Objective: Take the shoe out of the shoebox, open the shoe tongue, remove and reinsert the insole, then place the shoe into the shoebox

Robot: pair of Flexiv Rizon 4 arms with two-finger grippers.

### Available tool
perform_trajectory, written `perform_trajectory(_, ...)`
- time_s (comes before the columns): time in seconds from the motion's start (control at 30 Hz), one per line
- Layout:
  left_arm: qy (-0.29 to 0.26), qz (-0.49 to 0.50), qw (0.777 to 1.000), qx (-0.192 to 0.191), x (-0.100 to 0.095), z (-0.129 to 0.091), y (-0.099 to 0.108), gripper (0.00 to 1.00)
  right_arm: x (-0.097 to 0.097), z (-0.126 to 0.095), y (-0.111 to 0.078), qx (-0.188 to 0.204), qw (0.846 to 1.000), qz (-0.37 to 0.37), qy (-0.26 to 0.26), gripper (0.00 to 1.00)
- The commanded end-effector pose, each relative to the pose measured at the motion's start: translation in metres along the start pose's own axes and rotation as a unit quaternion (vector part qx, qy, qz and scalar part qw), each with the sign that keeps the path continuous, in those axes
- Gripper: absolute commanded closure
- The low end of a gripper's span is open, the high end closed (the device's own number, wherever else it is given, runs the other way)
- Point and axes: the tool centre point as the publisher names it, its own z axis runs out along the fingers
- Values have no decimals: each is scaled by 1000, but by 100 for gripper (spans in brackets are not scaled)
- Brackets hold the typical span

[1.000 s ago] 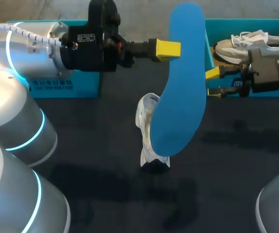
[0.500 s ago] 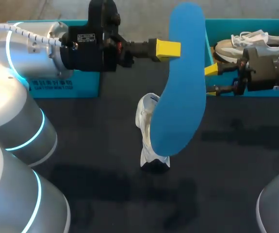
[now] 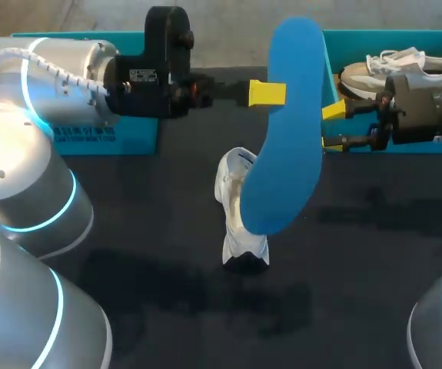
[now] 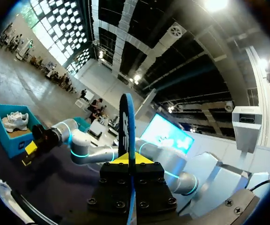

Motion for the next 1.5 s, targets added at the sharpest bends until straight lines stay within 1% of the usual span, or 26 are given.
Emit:
perform_trajectory(0.03, 34, 237, 970, -48, -27, 4, -6, 100, 0, 2, 0, 0, 1000, 0, -1, 0)
perform_trajectory(0.1, 36, 297, 952, -61, -38, 3, -7, 100, 0, 2, 0, 0, 1000, 0, -1, 0)
perform_trajectory(0.17, 40, 357, 930, -78, -50, 2, -9, 100, 0, 2, 0, 0, 1000, 0, -1, 0)
perform_trajectory(0.2, 41, 395, 914, -84, -55, 1, -9, 100, 0, 2, 0, 0, 1000, 0, -1, 0)
perform_trajectory(0.23, 40, 413, 906, -86, -60, 1, -10, 100, 0, 2, 0, 0, 1000, 0, -1, 0)
perform_trajectory(0.27, 43, 445, 890, -87, -63, 1, -12, 100, 0, 2, 0, 0, 1000, 0, -1, 0)
perform_trajectory(0.4, 30, 509, 857, -72, -72, -1, -18, 100, 0, 2, 0, 0, 1000, 0, -1, 0)
perform_trajectory(0.53, 25, 538, 841, -58, -76, -3, -19, 100, 0, 2, 0, 0, 1000, 0, -1, 0)
perform_trajectory(0.63, 14, 536, 843, -47, -77, -6, -18, 100, 0, 2, 0, 0, 1000, 0, -1, 0)
perform_trajectory(1.33, 14, 536, 843, -47, -77, -6, -18, 100, 0, 2, 0, 0, 1000, 0, -1, 0)
perform_trajectory(1.37, 10, 556, 829, -60, -82, -9, -13, 100, 0, 2, 0, 0, 1000, 0, -1, 0)
perform_trajectory(1.4, 5, 567, 821, -61, -85, -12, -12, 100, 0, 2, 0, 0, 1000, 0, -1, 0)
perform_trajectory(1.43, 11, 611, 788, -78, -90, -16, -7, 100, 0, 2, 0, 0, 1000, 0, -1, 0)
perform_trajectory(1.47, 8, 622, 779, -80, -93, -18, -5, 100, 0, 2, 0, 0, 1000, 0, -1, 0)
perform_trajectory(1.5, 17, 651, 753, -97, -97, -22, -2, 100, 0, 2, 0, 0, 1000, 0, -1, 0)
